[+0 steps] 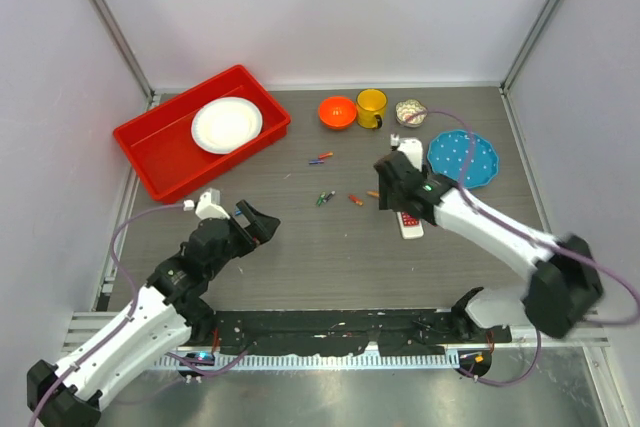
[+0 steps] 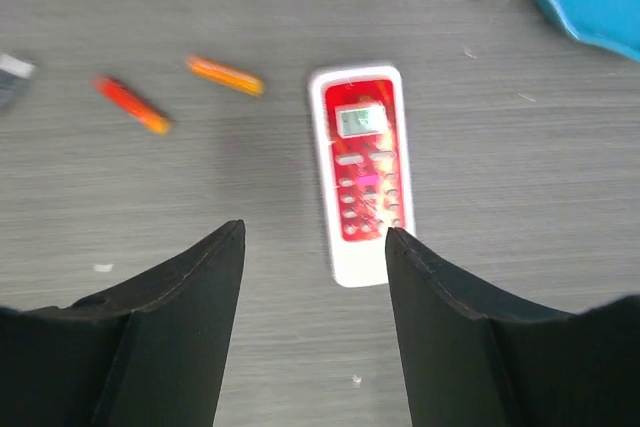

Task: Load the batteries into the remote control

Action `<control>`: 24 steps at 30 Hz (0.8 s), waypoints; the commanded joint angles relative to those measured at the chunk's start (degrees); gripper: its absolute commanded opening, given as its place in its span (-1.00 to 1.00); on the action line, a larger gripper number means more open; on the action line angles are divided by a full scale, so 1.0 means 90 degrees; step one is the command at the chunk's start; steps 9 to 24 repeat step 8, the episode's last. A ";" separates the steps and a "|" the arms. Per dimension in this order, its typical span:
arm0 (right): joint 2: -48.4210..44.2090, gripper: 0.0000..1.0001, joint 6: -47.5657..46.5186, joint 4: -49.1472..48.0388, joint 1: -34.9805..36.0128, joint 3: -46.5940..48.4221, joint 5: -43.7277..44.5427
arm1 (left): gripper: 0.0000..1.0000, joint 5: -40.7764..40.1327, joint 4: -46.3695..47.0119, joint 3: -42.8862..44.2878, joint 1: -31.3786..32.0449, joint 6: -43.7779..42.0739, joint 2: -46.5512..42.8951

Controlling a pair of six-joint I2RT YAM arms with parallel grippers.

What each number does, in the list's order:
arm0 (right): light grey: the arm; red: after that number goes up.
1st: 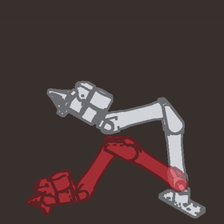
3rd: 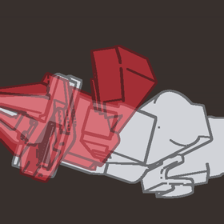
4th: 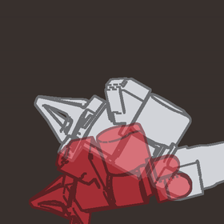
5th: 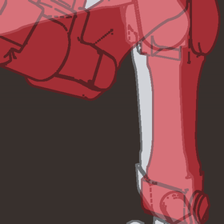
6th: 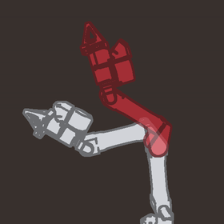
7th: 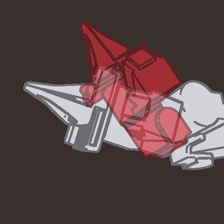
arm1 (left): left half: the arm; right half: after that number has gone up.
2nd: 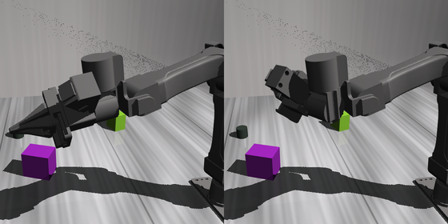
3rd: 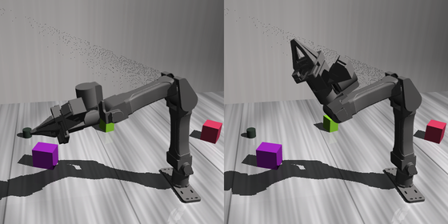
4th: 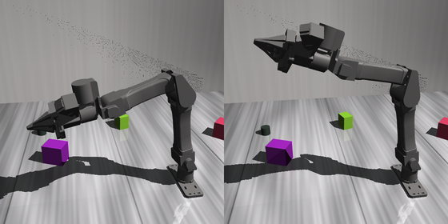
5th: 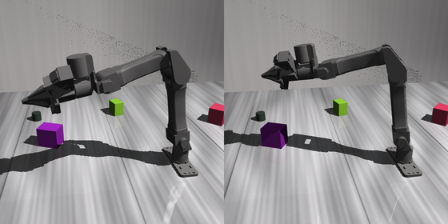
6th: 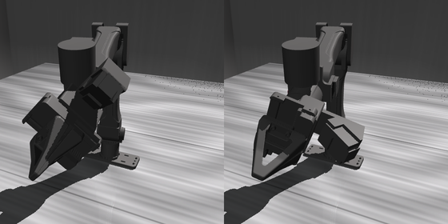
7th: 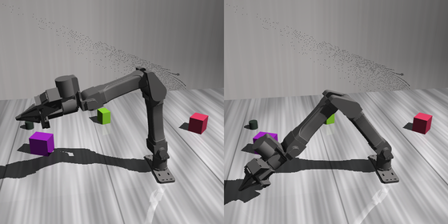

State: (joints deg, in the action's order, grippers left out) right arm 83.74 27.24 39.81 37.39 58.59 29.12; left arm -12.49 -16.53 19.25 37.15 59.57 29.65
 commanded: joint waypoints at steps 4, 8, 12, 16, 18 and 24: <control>-0.3597 0.36 0.0303 -0.2947 0.0035 -0.2562 -0.1272 | 0.99 -0.0517 -0.0917 0.1025 0.0023 -0.0446 0.1080; -0.4108 0.39 0.0342 -0.3241 0.0045 -0.2984 -0.1584 | 0.99 -0.0506 -0.0761 0.1084 0.0033 -0.0574 0.1130; -0.4108 0.39 0.0342 -0.3241 0.0045 -0.2984 -0.1584 | 0.99 -0.0506 -0.0761 0.1084 0.0033 -0.0574 0.1130; -0.4108 0.39 0.0342 -0.3241 0.0045 -0.2984 -0.1584 | 0.99 -0.0506 -0.0761 0.1084 0.0033 -0.0574 0.1130; -0.4108 0.39 0.0342 -0.3241 0.0045 -0.2984 -0.1584 | 0.99 -0.0506 -0.0761 0.1084 0.0033 -0.0574 0.1130; -0.4108 0.39 0.0342 -0.3241 0.0045 -0.2984 -0.1584 | 0.99 -0.0506 -0.0761 0.1084 0.0033 -0.0574 0.1130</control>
